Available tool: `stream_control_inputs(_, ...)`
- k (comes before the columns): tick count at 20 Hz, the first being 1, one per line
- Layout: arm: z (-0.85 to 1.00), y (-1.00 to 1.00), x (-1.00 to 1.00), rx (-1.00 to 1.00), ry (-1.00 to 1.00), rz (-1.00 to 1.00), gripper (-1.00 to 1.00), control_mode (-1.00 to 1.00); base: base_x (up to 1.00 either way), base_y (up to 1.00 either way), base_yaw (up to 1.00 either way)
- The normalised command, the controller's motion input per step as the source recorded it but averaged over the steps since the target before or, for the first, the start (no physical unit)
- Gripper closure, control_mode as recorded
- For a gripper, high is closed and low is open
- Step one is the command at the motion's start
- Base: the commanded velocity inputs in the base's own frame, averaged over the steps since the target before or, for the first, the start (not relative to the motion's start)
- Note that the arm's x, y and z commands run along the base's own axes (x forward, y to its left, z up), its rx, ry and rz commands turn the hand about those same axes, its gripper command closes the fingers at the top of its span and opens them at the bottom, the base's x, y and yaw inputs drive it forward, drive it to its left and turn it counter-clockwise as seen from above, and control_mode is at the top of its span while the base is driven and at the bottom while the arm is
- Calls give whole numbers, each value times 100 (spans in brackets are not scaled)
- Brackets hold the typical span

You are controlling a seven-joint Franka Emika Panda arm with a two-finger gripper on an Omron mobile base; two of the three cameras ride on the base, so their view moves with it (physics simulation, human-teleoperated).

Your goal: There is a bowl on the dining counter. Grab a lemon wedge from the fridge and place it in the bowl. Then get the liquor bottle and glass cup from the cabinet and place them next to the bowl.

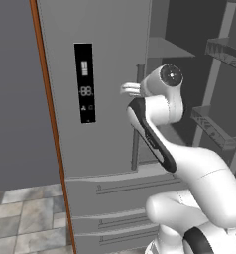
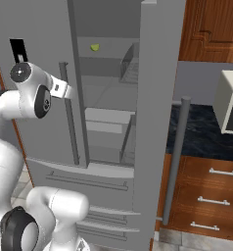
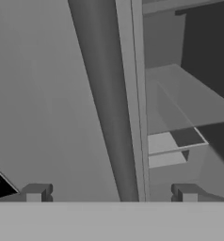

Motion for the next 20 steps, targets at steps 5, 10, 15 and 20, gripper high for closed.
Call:
stream_control_inputs(5, 0, -8, 47, 0, 1, 0, -100, -100, 0, 0, 0)
stream_control_inputs(10, 0, -3, 34, 0, 0, 0, -100, -100, 0, 0, 0)
stream_control_inputs(15, 0, 0, 16, 3, -1, 0, -100, -100, 0, 0, 0)
stream_control_inputs(20, -2, 0, 19, 4, -1, 0, -100, -100, 0, 0, 0)
